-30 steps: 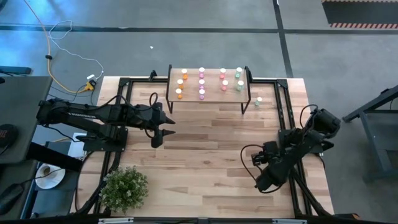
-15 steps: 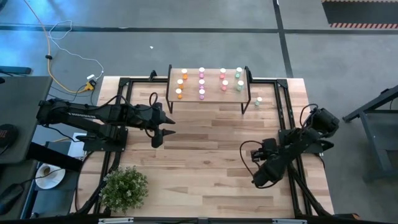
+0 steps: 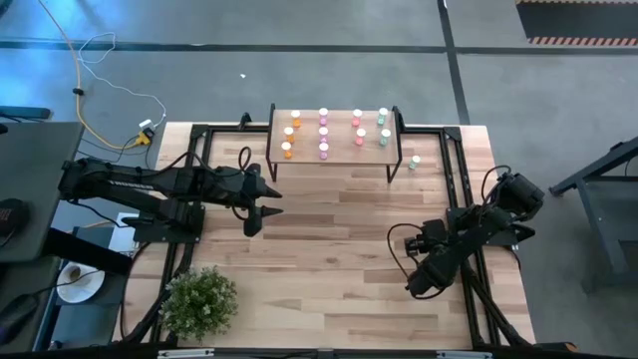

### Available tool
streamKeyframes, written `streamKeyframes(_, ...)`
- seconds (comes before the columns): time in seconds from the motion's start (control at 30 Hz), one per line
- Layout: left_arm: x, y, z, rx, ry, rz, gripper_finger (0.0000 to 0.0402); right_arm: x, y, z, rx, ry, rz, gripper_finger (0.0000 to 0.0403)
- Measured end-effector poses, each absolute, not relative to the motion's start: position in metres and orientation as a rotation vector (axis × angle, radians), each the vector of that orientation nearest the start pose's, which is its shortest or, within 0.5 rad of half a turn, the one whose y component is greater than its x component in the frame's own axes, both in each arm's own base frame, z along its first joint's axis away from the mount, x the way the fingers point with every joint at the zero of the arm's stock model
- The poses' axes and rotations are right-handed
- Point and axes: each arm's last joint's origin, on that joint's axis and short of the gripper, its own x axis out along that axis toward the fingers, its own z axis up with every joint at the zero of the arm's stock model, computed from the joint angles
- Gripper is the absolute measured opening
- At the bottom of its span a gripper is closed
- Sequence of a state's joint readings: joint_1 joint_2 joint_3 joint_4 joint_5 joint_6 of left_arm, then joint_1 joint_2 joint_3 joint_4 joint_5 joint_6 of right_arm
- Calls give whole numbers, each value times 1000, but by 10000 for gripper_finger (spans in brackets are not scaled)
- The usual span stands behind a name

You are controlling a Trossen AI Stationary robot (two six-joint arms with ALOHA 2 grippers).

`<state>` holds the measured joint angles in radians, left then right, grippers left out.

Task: Pick and place medicine bottles onto shelf by color
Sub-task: Put the red pill bottle on the shelf aligned with the other red pill bottles

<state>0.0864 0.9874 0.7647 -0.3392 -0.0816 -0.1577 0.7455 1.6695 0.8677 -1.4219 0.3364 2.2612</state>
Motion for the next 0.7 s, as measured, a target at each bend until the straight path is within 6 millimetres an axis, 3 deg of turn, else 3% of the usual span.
streamKeyframes(0.23,208,20,277,-177,546,214,196,155,130,155,457,947,-1508,190)
streamKeyframes(0.5,208,20,277,-177,546,214,196,147,122,130,515,944,-1477,190)
streamKeyframes(0.7,208,20,277,-178,546,214,196,145,120,126,511,939,-1475,189)
